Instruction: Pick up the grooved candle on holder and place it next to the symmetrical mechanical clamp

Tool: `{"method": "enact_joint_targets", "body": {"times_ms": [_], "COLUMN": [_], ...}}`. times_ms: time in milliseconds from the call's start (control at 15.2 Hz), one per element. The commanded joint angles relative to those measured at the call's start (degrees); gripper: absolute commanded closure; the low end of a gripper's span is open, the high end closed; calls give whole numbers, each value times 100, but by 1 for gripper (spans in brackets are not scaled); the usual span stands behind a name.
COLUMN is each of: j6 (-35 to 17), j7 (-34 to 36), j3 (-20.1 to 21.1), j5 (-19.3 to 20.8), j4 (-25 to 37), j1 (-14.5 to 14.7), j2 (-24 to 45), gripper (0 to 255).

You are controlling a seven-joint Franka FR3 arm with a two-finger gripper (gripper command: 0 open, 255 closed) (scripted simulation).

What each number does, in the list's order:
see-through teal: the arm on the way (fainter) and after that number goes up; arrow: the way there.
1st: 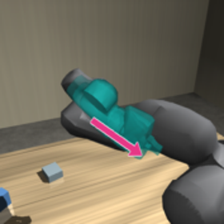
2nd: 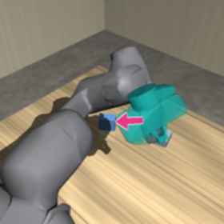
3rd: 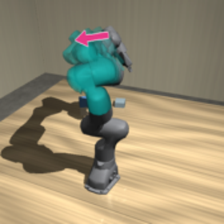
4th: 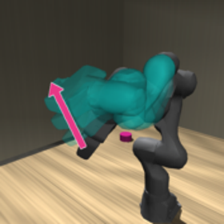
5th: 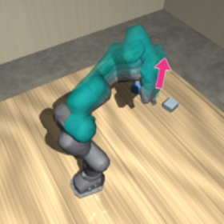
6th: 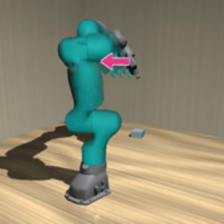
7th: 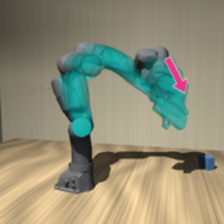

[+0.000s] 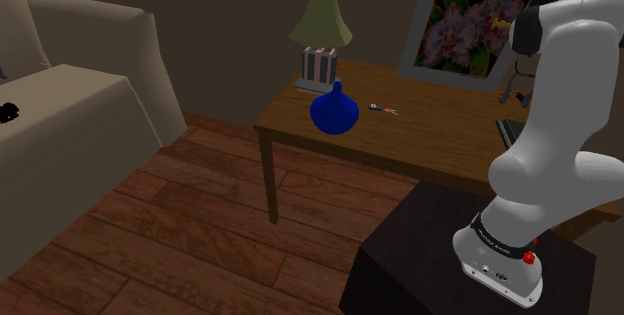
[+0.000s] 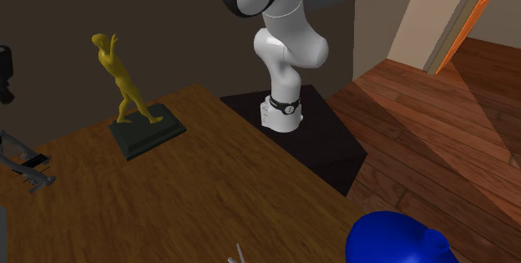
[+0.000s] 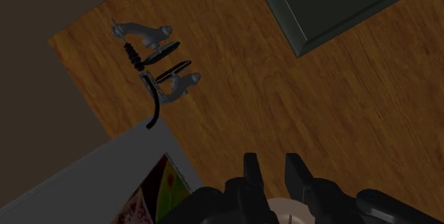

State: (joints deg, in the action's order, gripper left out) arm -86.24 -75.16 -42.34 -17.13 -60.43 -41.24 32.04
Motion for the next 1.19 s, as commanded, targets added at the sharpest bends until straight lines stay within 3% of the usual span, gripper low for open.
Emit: {"method": "enact_joint_targets", "body": {"times_ms": [0,1122], "j6": [-195,-1620], "j7": [-15,-57], "j3": [-13,-18], "j5": [26,88], "j4": [-246,-1890], "j1": [72,505], "j2": [-44,-202], "gripper": [255,255]}}
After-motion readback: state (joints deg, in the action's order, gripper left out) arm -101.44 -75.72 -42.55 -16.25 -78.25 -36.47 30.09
